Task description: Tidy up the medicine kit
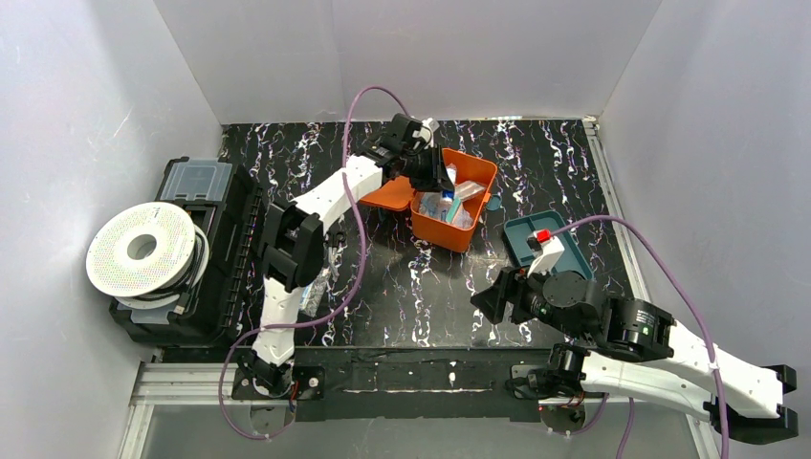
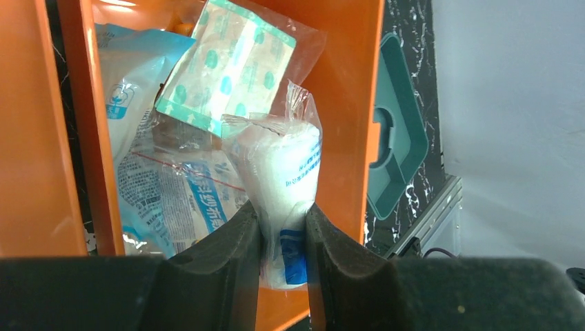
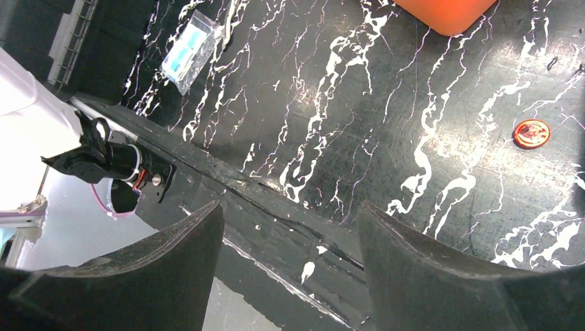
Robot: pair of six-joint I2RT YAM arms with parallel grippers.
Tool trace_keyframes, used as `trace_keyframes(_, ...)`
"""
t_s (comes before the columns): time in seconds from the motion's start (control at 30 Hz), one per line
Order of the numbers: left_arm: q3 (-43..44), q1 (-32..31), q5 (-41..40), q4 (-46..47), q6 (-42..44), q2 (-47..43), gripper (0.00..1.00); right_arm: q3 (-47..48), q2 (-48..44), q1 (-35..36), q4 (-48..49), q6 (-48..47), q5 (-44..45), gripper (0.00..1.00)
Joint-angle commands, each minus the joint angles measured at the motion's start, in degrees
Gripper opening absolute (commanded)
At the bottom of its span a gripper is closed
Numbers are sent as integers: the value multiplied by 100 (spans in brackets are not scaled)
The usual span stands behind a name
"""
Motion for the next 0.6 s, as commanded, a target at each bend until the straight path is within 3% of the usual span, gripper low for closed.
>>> trace_keyframes(0.0,429,-51,-47,-278,131,114,21,-40,-44,44,290,13,-51,78)
trace_keyframes(0.33,448,-76,-677,-920,754,91,36,-102,57,42,388,-29,-86,80)
trace_keyframes(0.57,346,-182,-787,-1085,1136,-173,56,73,360,40,309,-47,112,83)
